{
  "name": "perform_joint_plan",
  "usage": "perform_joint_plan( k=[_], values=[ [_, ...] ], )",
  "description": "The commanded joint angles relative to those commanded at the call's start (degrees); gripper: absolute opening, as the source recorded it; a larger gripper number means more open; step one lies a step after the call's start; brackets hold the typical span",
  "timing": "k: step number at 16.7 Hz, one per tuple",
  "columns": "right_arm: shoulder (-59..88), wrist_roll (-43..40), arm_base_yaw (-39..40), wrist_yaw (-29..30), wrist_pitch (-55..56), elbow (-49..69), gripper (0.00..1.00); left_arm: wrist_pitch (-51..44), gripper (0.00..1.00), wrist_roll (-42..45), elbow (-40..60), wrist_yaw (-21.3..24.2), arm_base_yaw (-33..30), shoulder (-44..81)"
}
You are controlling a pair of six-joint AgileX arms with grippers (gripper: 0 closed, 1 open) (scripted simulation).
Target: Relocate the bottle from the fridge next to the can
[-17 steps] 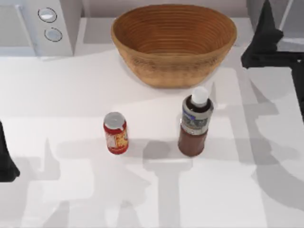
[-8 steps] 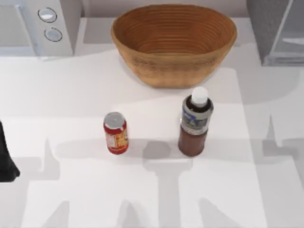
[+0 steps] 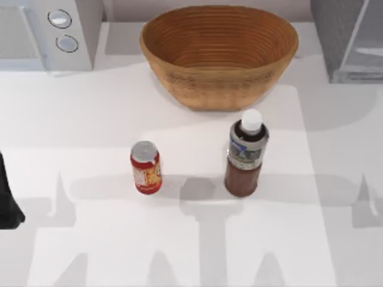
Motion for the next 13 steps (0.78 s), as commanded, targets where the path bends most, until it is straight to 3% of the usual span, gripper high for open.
perform_joint_plan(
  k=[7, 13],
  values=[
    [-1.43, -0.08, 0.04, 0.21, -1.85, 1.53, 1.00, 0.00, 1.00, 0.00, 0.00, 0.00, 0.00, 0.00],
    [-13.35, -0.28, -0.12, 0.26, -21.65, 11.38, 1.00, 0.00, 1.00, 0.00, 0.00, 0.00, 0.00, 0.00]
  ],
)
